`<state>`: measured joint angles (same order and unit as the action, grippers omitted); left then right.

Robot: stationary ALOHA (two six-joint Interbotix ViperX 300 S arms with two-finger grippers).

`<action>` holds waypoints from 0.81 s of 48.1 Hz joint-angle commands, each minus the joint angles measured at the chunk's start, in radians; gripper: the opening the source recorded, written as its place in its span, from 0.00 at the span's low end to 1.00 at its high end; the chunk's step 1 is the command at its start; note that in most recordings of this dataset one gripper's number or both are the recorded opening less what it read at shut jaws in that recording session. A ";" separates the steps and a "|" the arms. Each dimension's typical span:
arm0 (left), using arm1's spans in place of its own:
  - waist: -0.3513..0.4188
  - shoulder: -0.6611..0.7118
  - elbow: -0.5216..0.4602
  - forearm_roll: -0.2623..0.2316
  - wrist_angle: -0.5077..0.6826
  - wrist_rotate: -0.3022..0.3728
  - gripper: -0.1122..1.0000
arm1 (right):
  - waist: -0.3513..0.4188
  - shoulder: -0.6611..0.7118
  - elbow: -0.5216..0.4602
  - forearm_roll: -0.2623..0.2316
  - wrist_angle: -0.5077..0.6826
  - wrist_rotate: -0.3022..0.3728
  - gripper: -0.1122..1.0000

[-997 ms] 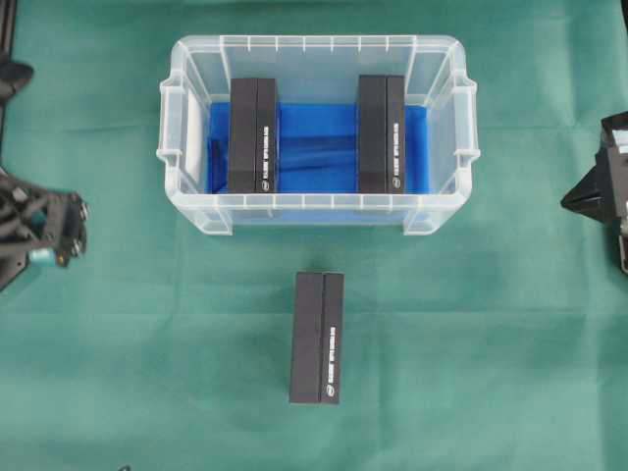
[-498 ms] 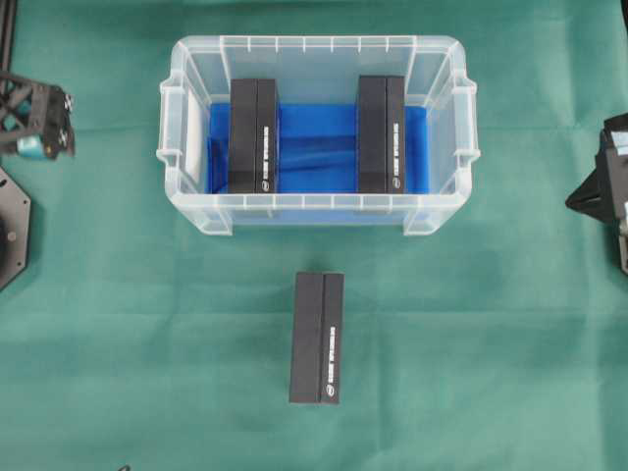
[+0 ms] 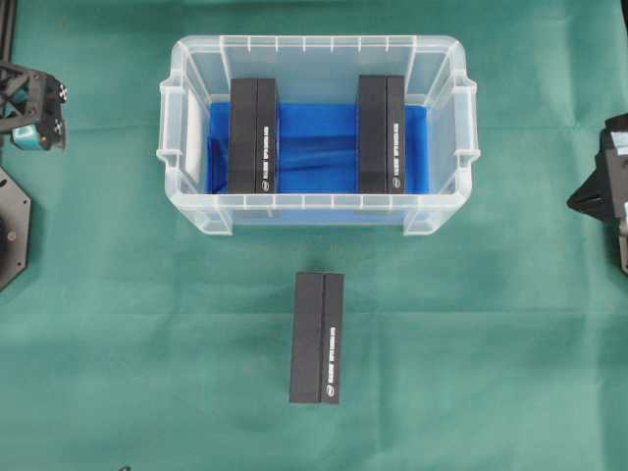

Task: Take the box out of the case with the left arm.
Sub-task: 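Retract the left arm to the left side, then move the open left gripper over the left black box in the case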

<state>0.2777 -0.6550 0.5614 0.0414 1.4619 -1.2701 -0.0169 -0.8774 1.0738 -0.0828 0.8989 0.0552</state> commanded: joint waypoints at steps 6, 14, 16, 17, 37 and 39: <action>0.003 0.002 -0.020 -0.005 -0.003 0.002 0.94 | -0.002 0.008 -0.029 -0.002 -0.002 0.002 0.10; 0.002 0.003 -0.020 -0.003 -0.005 -0.002 0.94 | -0.002 0.008 -0.028 -0.002 -0.002 0.002 0.10; 0.003 0.006 -0.023 -0.003 -0.005 -0.002 0.94 | -0.002 0.008 -0.028 -0.002 -0.002 0.002 0.10; 0.003 0.008 -0.025 -0.003 -0.005 -0.003 0.94 | -0.002 0.008 -0.028 -0.002 -0.003 0.002 0.10; -0.012 0.221 -0.178 -0.009 -0.064 -0.003 0.94 | -0.002 0.008 -0.028 -0.002 -0.002 0.002 0.10; -0.015 0.255 -0.206 -0.008 -0.083 -0.002 0.94 | -0.002 0.008 -0.028 -0.003 -0.003 0.002 0.10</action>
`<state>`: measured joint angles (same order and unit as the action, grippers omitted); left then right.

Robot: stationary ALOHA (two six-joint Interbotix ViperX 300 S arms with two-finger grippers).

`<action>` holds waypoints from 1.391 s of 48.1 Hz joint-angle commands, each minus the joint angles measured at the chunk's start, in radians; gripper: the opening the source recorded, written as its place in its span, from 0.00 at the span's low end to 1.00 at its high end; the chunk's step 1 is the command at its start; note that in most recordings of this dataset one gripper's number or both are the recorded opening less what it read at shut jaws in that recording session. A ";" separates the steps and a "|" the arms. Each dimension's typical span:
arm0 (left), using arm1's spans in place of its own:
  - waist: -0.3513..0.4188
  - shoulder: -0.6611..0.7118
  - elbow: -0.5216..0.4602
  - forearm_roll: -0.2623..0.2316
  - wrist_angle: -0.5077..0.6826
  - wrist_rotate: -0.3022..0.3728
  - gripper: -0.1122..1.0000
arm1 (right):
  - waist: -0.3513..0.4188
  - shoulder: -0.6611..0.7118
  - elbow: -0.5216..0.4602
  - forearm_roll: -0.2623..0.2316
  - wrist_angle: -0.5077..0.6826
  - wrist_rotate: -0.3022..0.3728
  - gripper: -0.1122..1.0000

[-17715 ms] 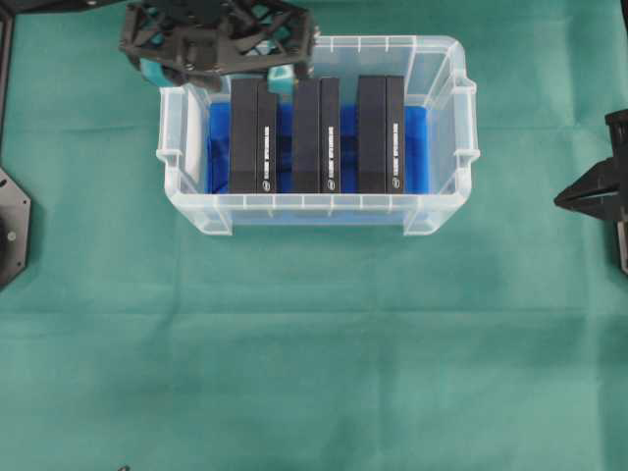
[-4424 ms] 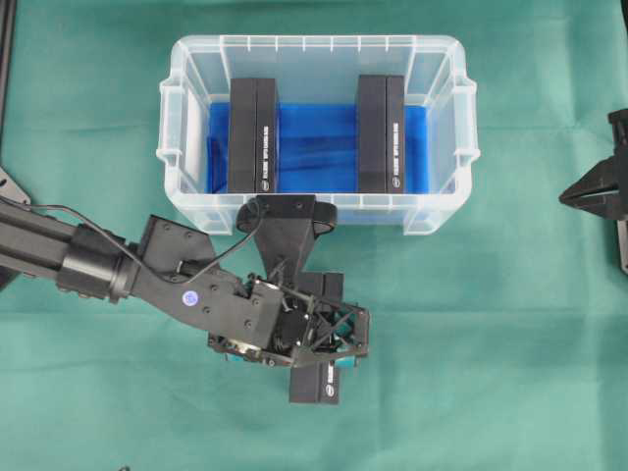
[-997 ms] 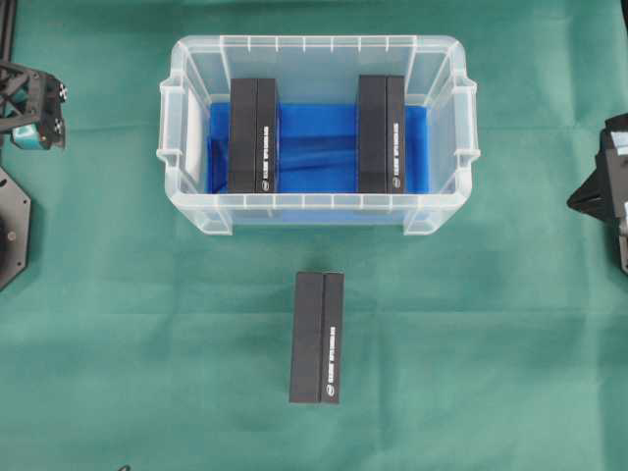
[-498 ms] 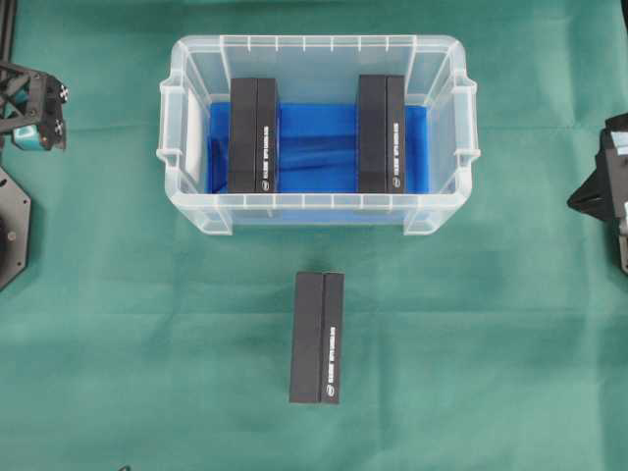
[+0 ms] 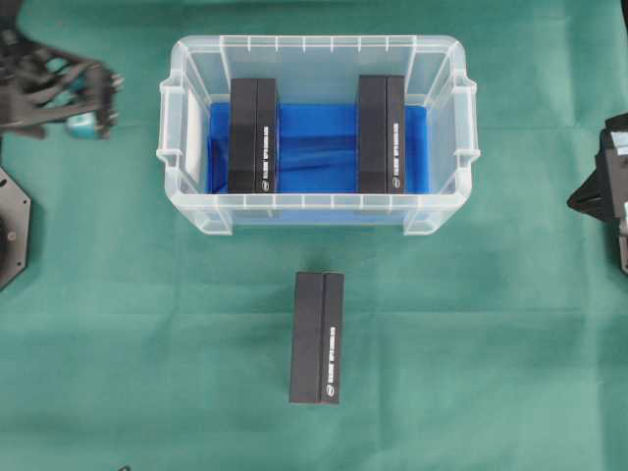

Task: Take the box out of the case with the left arm.
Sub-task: 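Move the open left gripper over the left black box in the case, then lower the left gripper around the left box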

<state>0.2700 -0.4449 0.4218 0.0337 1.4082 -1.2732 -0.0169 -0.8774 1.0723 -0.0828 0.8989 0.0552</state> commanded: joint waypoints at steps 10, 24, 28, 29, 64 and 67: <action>-0.037 0.202 -0.230 0.000 -0.075 0.003 0.94 | -0.002 0.008 -0.026 -0.002 -0.002 0.002 0.10; -0.072 0.365 -0.407 0.000 -0.077 0.008 0.94 | -0.002 0.008 -0.028 -0.003 -0.002 0.002 0.10; -0.074 0.388 -0.433 -0.002 -0.077 0.009 0.94 | -0.002 0.008 -0.026 -0.003 -0.002 0.002 0.10; -0.074 0.391 -0.437 0.000 -0.078 0.009 0.94 | -0.002 0.008 -0.026 -0.003 -0.002 0.002 0.10; -0.069 0.411 -0.433 0.000 -0.069 0.038 0.94 | -0.002 0.008 -0.026 0.000 -0.002 0.002 0.10; -0.067 0.411 -0.431 0.000 -0.069 0.040 0.94 | -0.002 0.008 -0.026 0.000 -0.002 0.002 0.10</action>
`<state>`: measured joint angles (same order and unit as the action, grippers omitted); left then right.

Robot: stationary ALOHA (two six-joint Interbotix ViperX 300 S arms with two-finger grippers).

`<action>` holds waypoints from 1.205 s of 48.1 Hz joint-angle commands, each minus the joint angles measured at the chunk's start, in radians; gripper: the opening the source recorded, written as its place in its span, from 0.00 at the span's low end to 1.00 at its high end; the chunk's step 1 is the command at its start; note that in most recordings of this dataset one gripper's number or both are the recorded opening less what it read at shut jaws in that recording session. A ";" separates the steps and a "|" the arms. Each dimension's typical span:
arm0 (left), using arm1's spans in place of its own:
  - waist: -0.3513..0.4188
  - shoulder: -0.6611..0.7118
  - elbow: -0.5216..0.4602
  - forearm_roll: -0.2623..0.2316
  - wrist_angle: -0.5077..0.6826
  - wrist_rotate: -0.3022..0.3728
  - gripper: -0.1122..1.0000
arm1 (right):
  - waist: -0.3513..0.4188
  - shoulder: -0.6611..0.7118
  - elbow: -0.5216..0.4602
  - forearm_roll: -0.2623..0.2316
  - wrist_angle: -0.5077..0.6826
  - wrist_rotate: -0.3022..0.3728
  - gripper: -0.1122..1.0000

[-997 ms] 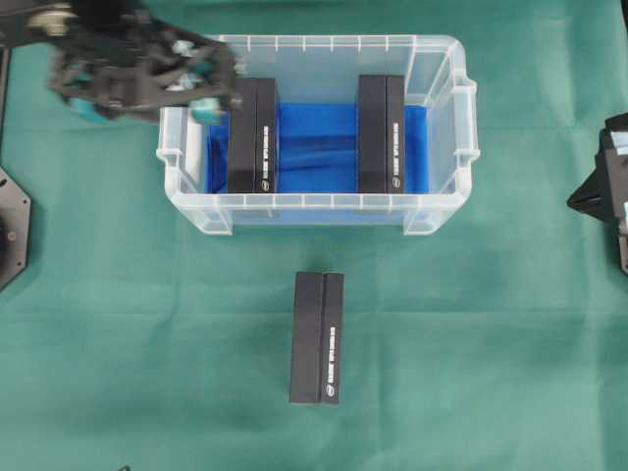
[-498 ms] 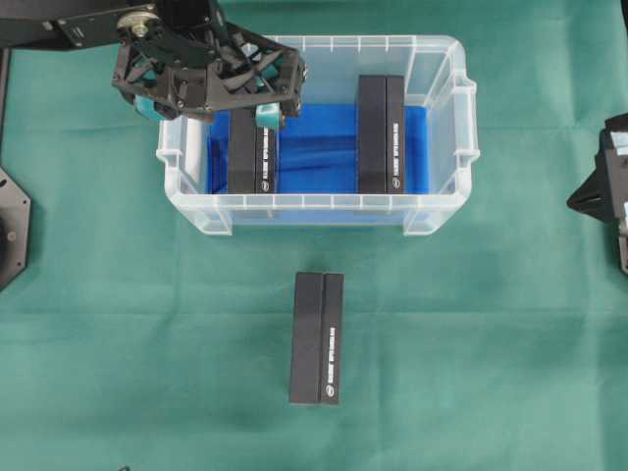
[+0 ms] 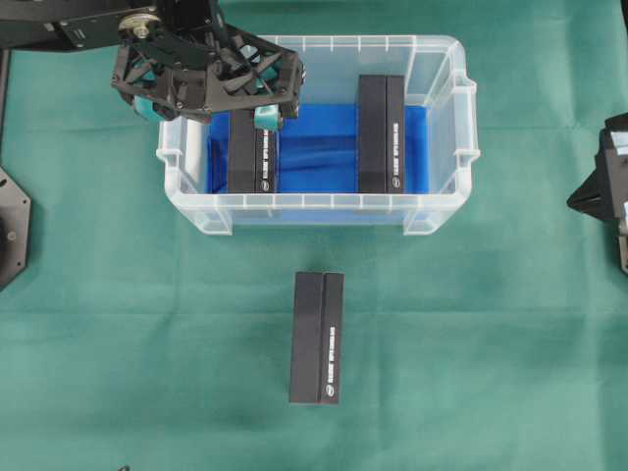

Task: Take the box out of the case with the left arm.
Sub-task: 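Lower the left gripper around the left box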

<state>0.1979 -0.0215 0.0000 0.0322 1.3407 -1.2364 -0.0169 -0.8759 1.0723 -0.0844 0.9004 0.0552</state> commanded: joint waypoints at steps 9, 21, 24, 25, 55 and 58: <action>0.006 -0.015 0.002 0.003 -0.002 0.002 0.94 | -0.002 0.006 -0.026 0.002 -0.003 0.002 0.10; 0.006 -0.015 0.005 0.005 -0.009 0.002 0.94 | -0.002 0.006 -0.026 0.002 -0.003 0.000 0.10; 0.006 -0.015 0.005 0.005 -0.009 0.003 0.94 | -0.002 0.006 -0.026 0.002 -0.003 0.000 0.10; 0.006 -0.015 0.005 0.006 -0.009 0.002 0.94 | -0.002 0.006 -0.026 0.002 -0.003 0.000 0.10; 0.012 0.003 0.009 0.015 -0.026 -0.002 0.94 | -0.002 0.006 -0.026 0.003 -0.003 0.002 0.10; 0.012 0.008 0.011 0.017 -0.029 -0.002 0.94 | -0.002 0.006 -0.026 0.003 -0.003 0.002 0.10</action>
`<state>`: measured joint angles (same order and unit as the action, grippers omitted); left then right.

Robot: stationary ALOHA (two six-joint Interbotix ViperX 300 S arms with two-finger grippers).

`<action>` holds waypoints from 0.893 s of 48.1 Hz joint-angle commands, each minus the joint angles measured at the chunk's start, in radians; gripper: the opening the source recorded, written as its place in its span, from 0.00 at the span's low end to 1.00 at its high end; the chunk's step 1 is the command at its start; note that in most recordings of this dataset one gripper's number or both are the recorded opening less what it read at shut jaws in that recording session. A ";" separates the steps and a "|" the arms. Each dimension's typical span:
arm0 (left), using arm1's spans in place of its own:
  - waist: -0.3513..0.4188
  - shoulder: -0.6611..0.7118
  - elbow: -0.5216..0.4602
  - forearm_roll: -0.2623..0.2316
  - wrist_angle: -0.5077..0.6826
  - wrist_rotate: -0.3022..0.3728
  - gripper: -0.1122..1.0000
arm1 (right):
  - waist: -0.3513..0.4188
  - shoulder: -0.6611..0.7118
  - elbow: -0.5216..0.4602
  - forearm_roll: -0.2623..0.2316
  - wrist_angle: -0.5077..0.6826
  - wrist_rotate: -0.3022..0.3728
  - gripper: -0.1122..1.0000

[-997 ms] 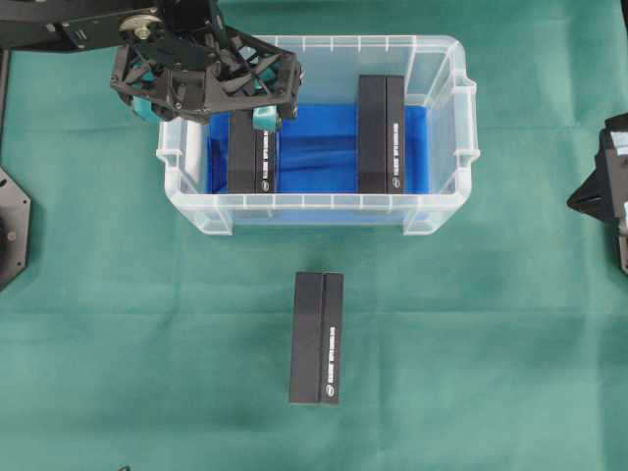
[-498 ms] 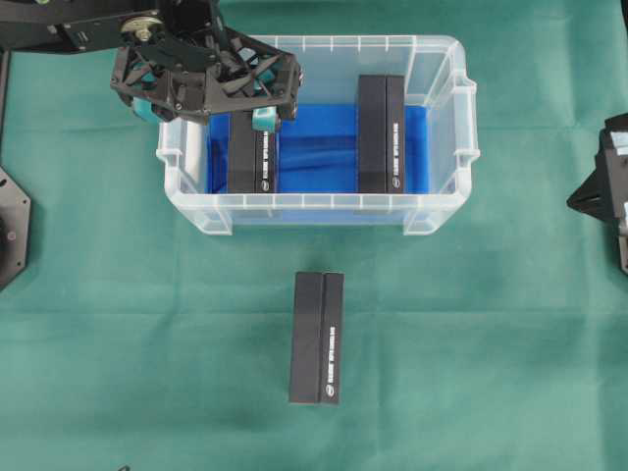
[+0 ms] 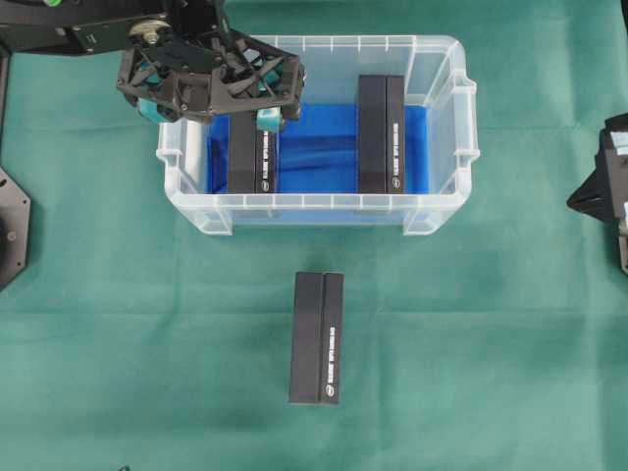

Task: Take the box out of the case with the left arm.
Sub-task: 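Lower the left gripper around the left box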

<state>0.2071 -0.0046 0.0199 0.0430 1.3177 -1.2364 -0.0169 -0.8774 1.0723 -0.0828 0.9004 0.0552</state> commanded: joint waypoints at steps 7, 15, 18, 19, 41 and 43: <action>0.006 0.000 0.002 0.011 -0.021 -0.003 0.94 | -0.002 0.008 -0.026 0.003 -0.003 0.002 0.10; 0.006 0.003 0.034 0.011 -0.058 -0.005 0.94 | -0.002 0.008 -0.028 0.005 -0.003 0.003 0.10; 0.006 0.005 0.044 0.009 -0.064 -0.008 0.94 | -0.002 0.008 -0.028 0.005 -0.003 0.002 0.10; 0.008 0.005 0.048 0.011 -0.067 -0.009 0.94 | -0.002 0.008 -0.028 0.005 -0.003 0.002 0.10; 0.011 0.035 0.121 0.017 -0.163 -0.014 0.94 | -0.002 0.008 -0.028 0.005 -0.003 0.002 0.10; 0.011 0.040 0.126 0.017 -0.169 -0.014 0.94 | -0.002 0.008 -0.028 0.005 -0.003 0.002 0.10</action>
<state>0.2148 0.0430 0.1519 0.0552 1.1597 -1.2487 -0.0169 -0.8759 1.0723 -0.0798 0.9004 0.0552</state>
